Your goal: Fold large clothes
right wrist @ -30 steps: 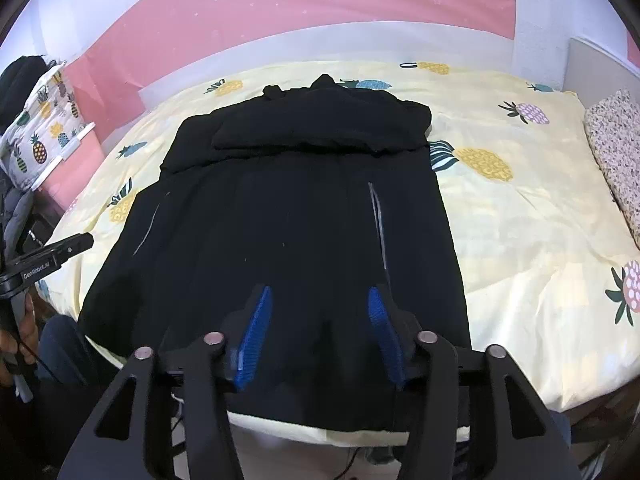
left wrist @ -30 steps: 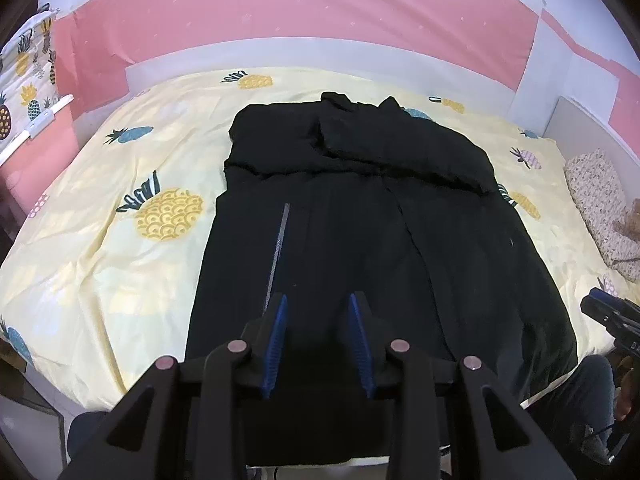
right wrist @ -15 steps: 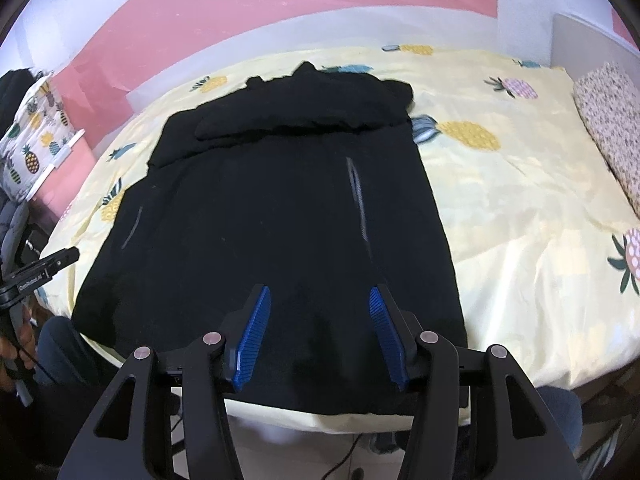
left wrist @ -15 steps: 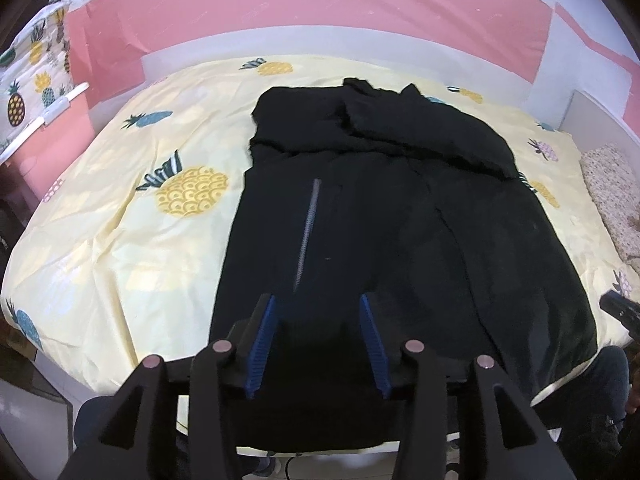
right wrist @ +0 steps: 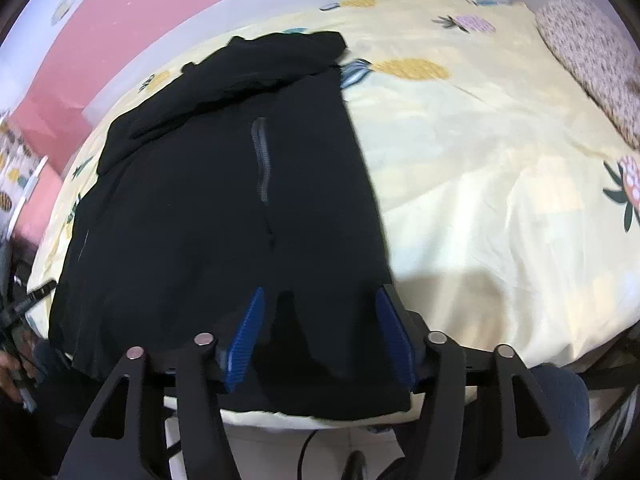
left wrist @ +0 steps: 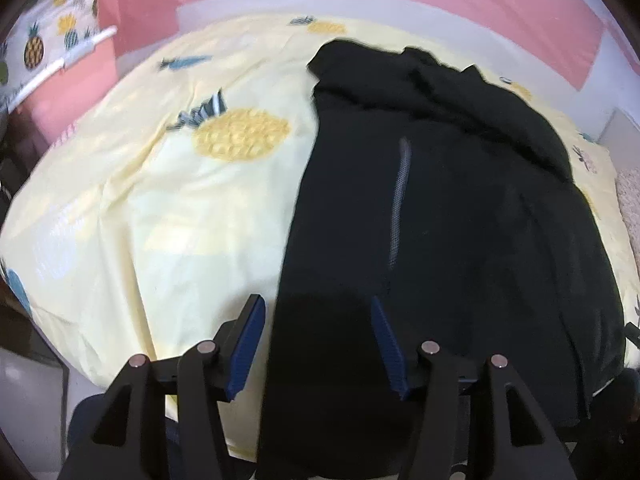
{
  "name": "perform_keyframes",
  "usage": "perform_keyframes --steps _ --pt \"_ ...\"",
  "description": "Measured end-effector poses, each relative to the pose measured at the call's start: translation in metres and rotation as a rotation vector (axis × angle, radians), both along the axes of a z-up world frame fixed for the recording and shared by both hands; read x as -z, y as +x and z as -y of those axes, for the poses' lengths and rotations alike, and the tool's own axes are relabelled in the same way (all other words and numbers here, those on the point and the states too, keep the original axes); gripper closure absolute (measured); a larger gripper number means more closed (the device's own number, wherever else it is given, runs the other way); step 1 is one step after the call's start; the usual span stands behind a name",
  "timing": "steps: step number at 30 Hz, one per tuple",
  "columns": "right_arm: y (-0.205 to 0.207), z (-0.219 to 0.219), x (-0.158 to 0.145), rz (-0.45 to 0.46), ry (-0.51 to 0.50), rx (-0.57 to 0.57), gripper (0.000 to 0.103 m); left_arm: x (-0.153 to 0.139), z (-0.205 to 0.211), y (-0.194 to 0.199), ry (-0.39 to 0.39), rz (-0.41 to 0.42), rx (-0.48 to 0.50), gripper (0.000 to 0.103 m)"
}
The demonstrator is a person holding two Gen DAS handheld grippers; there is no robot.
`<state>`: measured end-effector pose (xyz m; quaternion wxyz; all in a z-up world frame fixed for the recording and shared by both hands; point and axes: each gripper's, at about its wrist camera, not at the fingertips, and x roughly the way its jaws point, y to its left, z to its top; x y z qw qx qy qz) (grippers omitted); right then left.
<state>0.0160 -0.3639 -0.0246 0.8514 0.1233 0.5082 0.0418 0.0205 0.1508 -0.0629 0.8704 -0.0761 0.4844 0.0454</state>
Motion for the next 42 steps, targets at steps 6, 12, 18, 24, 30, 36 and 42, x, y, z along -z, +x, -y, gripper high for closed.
perform_keyframes --steps 6,12,18,24,30,36,42 --pt "0.012 0.018 0.018 -0.072 0.066 0.033 0.043 0.024 -0.016 0.003 -0.078 -0.056 -0.031 0.041" --pt "0.009 0.024 0.033 -0.125 0.146 0.044 0.041 0.030 -0.012 -0.006 -0.105 -0.061 0.007 0.041" --pt "0.000 0.029 0.037 -0.171 0.243 0.009 0.040 0.035 -0.012 -0.017 -0.175 -0.084 0.019 0.041" --pt "0.006 0.030 0.041 -0.193 0.272 0.003 0.040 0.038 -0.003 -0.015 -0.156 -0.119 0.051 0.041" --pt "0.007 0.023 0.036 -0.190 0.305 -0.028 0.076 0.026 0.007 -0.015 -0.132 -0.109 0.083 0.086" --pt "0.001 0.025 0.011 -0.124 0.311 -0.048 0.082 -0.008 -0.010 -0.022 -0.218 -0.020 0.049 0.088" --pt "-0.001 0.032 -0.017 -0.045 0.323 -0.065 0.083 -0.045 -0.025 -0.029 -0.271 0.095 0.054 0.089"
